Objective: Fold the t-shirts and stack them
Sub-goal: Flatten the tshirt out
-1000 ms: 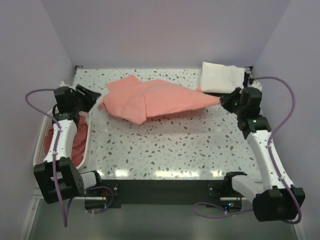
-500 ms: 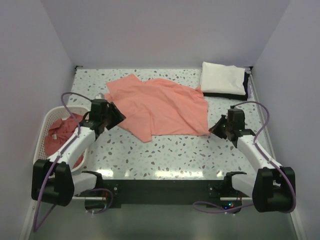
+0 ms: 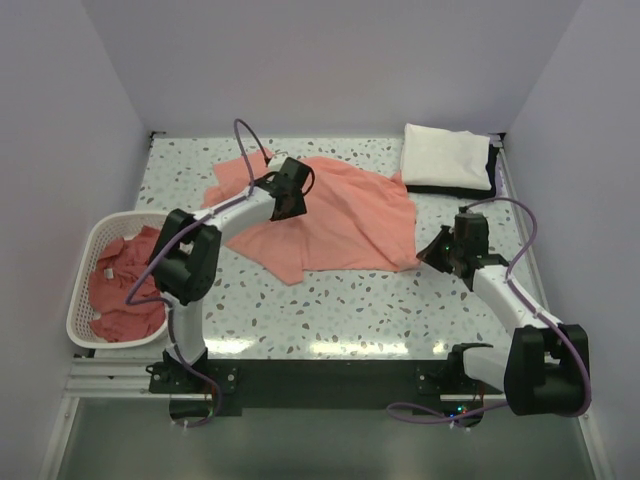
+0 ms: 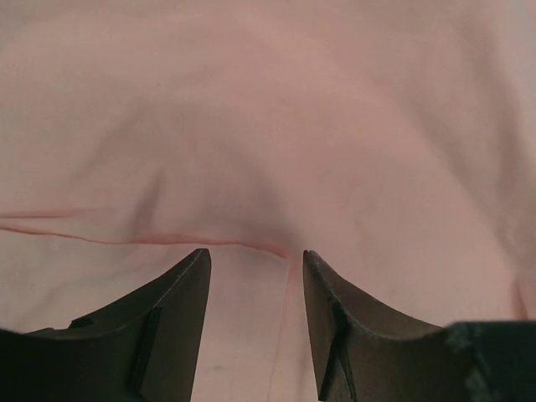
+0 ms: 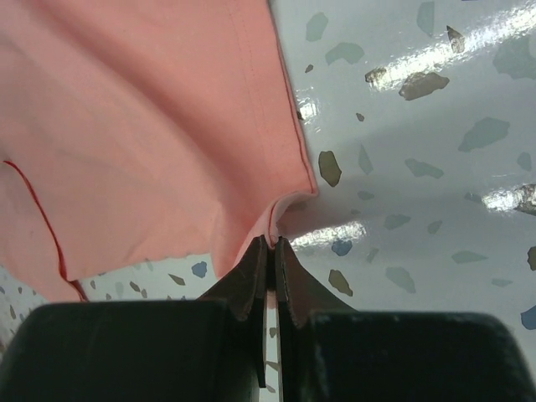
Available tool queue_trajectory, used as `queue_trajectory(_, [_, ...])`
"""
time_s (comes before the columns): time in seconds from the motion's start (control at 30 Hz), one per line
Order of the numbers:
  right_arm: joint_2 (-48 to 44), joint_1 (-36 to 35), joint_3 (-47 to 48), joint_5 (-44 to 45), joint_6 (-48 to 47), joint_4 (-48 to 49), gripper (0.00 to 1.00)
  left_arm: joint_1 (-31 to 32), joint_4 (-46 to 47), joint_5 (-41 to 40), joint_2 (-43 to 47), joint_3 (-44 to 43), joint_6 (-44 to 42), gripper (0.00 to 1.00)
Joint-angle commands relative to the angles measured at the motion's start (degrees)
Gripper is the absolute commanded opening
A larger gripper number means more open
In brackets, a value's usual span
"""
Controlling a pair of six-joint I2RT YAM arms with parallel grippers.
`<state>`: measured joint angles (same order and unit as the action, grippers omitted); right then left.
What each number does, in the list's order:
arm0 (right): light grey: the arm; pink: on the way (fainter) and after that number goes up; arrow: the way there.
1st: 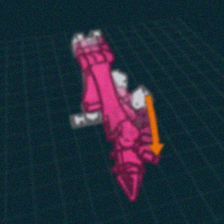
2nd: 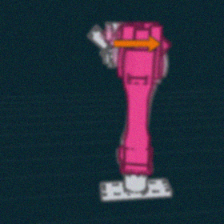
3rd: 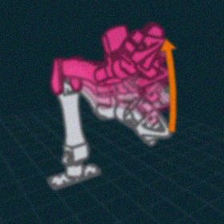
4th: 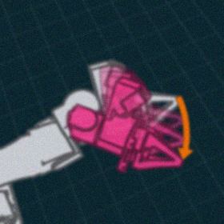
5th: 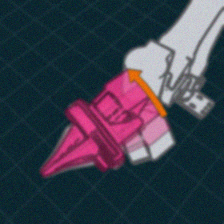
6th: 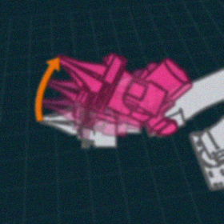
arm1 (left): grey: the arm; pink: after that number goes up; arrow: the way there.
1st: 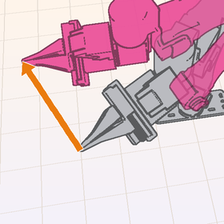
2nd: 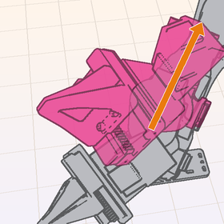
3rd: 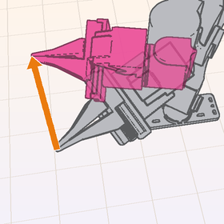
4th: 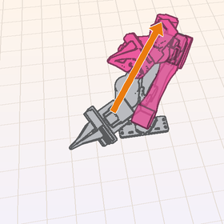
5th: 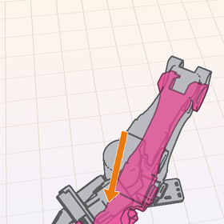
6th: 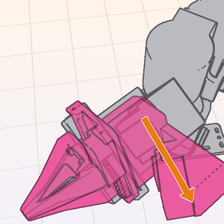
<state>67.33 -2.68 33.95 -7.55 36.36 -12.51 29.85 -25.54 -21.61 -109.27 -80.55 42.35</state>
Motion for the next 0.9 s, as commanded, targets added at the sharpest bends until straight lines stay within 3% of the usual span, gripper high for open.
queue_trajectory(0.0, [-1.06, -0.05, 2.17, -1.15, -1.11, 1.79, 0.0, 0.82, -6.19, -5.55, -4.54, -5.4, -1.04, 0.52])
queue_trajectory(0.23, [-1.15, -0.05, 2.43, -1.41, -1.56, 1.09, 0.0, 1.71, -5.66, -5.55, -7.27, -6.55, -0.51, 0.45])
queue_trajectory(0.87, [-1.32, -0.05, 2.08, -1.15, -1.64, 0.65, 0.0, 2.67, -6.36, -5.46, -12.19, -9.62, 0.81, 0.37])
